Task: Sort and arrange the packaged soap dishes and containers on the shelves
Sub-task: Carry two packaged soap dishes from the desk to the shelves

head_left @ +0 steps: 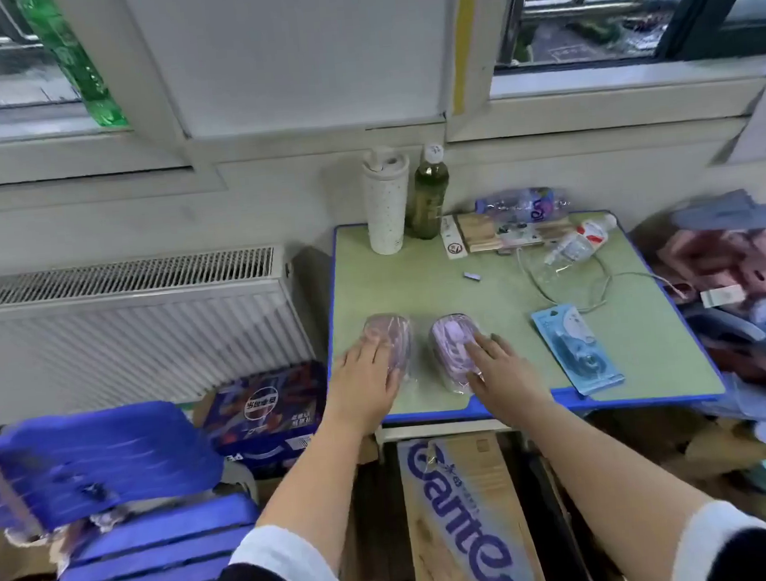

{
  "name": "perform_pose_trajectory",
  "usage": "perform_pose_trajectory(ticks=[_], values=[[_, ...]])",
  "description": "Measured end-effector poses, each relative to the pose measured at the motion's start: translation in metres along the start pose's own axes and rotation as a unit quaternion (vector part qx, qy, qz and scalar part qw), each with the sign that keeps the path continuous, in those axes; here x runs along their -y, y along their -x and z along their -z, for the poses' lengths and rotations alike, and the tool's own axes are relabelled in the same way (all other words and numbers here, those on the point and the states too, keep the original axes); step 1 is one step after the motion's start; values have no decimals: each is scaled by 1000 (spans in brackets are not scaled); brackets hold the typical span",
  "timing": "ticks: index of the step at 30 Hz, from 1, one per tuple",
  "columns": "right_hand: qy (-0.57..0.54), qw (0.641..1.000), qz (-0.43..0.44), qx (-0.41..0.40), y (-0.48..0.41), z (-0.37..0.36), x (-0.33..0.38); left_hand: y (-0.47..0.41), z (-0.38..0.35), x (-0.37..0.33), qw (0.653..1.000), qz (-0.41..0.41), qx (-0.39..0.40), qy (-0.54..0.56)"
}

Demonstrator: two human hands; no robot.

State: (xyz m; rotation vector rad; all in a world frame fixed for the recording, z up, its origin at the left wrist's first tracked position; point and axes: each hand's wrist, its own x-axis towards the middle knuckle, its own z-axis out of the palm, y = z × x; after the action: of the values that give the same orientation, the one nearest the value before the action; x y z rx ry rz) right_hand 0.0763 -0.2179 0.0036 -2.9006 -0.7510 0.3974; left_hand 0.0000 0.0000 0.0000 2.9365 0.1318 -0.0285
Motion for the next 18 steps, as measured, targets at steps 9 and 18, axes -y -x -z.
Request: perform_pose_trajectory(ticks=[9, 18], values=[[0, 1000, -31, 4, -25, -37, 10, -24, -42, 19, 998, -7, 47, 45], [-15, 998, -62, -29, -34, -46, 14, -34, -59, 16, 999, 19, 34, 24]])
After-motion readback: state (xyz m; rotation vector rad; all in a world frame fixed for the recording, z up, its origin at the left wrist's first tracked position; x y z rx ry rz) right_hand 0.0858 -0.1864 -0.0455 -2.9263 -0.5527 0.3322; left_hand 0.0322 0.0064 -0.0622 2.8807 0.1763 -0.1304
